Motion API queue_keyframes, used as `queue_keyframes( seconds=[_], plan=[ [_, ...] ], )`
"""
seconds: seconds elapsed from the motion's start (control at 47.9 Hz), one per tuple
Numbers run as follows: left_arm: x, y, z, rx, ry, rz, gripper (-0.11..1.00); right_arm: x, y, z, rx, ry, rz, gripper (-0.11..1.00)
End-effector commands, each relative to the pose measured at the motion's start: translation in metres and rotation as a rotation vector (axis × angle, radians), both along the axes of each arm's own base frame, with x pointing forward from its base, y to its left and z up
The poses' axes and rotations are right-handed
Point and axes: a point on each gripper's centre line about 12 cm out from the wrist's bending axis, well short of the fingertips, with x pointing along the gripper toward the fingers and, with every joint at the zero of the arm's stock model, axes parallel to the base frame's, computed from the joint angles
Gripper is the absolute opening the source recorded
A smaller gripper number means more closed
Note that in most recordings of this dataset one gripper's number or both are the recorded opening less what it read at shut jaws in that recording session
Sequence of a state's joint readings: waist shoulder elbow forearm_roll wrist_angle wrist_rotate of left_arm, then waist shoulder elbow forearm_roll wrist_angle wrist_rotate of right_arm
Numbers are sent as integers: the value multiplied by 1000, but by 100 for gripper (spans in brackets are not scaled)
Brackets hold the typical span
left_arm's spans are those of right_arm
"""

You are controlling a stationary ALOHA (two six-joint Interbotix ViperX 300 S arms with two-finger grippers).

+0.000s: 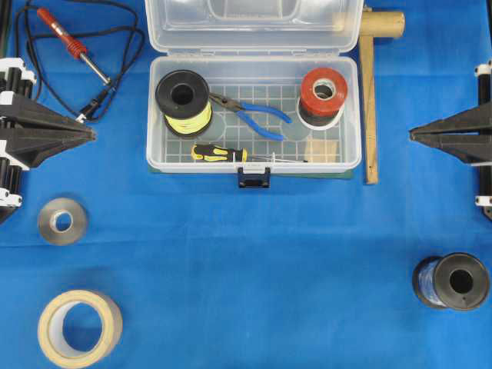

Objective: Pick the nipper from the toolbox among several items.
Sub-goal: 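Move the right gripper over the blue-handled pliers in the toolbox, then lower the right gripper and close it on the pliers' blue handles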

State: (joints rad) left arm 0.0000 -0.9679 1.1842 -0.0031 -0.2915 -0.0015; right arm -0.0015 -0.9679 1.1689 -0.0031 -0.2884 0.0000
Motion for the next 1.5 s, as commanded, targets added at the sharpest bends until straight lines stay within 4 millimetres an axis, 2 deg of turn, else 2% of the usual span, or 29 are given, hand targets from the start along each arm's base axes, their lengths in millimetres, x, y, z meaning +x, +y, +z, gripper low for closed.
queue_keyframes(
  seconds=[0.0,0.125,0.271,0.48,0.584,0.668,0.835,0.897,1.085,1.294,1.481],
  plan=[
    [3,1,3,-33,0,4,0,5,-1,7,12,-9,-5,0],
    [3,1,3,-33,0,6,0,22,-8,13,32,65,-35,0],
    [3,1,3,-31,0,5,0,51,-31,12,71,225,-123,0],
    [3,1,2,-38,3,4,0,98,-58,-4,102,428,-199,1],
    [3,1,1,-38,5,4,0,124,-74,-22,118,540,-230,3],
    [3,1,1,-38,5,4,0,143,-84,-35,119,625,-245,21],
    [3,1,1,-39,8,5,0,174,-100,-65,90,801,-257,71],
    [3,1,1,-41,8,6,0,186,-106,-78,80,855,-261,81],
    [3,1,-2,-48,14,4,0,205,-123,-112,86,957,-278,63],
    [3,1,-4,-48,21,4,0,221,-132,-149,98,1029,-278,65],
    [3,1,-6,-48,31,4,0,225,-142,-175,116,1079,-292,64]
  ],
)
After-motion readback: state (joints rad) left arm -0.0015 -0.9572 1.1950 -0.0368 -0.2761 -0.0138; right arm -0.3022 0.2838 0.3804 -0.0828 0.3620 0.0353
